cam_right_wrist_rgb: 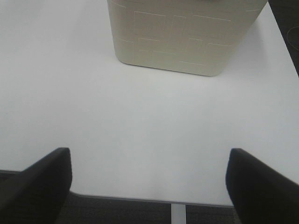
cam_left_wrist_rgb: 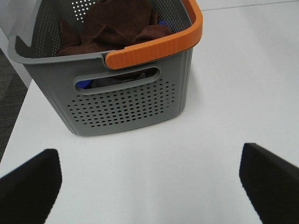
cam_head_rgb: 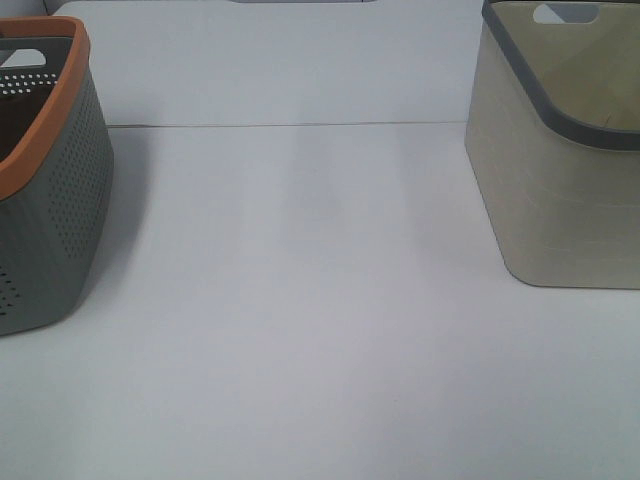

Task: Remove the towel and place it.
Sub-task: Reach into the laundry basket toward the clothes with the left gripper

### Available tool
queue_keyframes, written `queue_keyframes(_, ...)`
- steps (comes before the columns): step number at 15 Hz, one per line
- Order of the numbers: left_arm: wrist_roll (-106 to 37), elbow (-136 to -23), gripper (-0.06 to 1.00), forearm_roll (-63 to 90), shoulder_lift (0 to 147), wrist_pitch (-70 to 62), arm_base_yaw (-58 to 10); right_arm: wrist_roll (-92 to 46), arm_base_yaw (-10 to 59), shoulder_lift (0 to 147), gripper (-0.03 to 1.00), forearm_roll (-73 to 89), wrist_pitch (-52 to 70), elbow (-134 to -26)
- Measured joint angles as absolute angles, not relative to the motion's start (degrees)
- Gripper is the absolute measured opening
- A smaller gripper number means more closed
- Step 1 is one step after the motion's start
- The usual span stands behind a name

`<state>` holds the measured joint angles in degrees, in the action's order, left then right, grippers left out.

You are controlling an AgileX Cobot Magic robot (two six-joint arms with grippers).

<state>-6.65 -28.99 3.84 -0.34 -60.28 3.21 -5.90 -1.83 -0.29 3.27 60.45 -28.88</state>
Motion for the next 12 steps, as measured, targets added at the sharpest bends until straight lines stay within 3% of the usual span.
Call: queue_keyframes(12,-6.65,-28.99,0.99,3.84,-0.34,-60.28,3.21,-5.9,-1.83,-0.29,0.79,3.27,60.45,-28.88)
